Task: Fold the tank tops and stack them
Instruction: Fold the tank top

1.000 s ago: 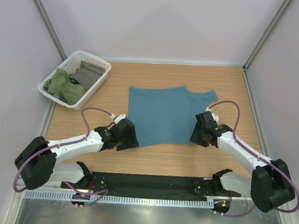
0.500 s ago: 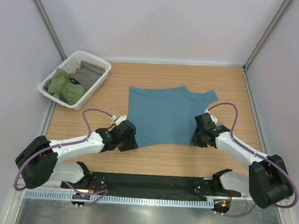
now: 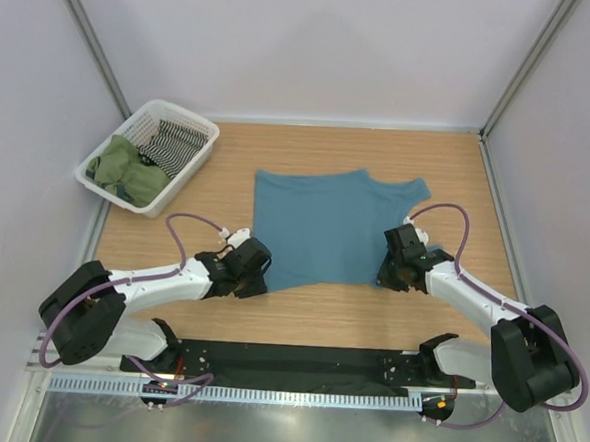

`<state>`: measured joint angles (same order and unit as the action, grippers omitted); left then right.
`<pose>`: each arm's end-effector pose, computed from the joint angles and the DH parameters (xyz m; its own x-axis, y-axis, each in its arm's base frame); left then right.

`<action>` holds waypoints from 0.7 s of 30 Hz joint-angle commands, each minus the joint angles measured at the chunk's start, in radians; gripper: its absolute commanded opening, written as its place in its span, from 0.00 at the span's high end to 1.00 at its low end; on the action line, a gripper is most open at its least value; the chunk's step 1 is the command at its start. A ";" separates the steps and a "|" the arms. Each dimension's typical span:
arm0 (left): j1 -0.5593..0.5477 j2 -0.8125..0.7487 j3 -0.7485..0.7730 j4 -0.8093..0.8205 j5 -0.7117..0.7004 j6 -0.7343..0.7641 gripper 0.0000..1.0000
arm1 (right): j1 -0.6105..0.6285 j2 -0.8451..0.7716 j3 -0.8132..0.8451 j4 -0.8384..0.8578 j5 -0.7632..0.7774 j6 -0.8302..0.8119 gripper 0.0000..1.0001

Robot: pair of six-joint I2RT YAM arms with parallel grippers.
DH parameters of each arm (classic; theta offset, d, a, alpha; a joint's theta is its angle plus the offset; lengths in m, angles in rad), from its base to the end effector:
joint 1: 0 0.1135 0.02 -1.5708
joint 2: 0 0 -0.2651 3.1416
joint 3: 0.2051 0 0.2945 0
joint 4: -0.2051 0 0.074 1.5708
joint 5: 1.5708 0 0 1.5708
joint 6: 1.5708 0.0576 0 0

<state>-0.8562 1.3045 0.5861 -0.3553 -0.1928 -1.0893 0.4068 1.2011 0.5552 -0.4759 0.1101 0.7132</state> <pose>0.1846 -0.1960 0.1099 -0.8708 -0.3237 -0.3701 -0.1949 0.9183 -0.3447 0.2298 0.0921 0.1168 -0.8544 0.3400 -0.3930 0.2770 0.9378 0.2091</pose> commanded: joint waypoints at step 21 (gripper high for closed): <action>-0.003 -0.024 0.188 -0.191 -0.069 0.135 1.00 | 0.006 -0.005 0.199 -0.110 0.114 -0.050 0.99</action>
<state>-0.8570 1.2770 0.7040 -0.5117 -0.2195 -0.9928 0.4088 1.1641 0.6807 -0.5827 0.1856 0.6968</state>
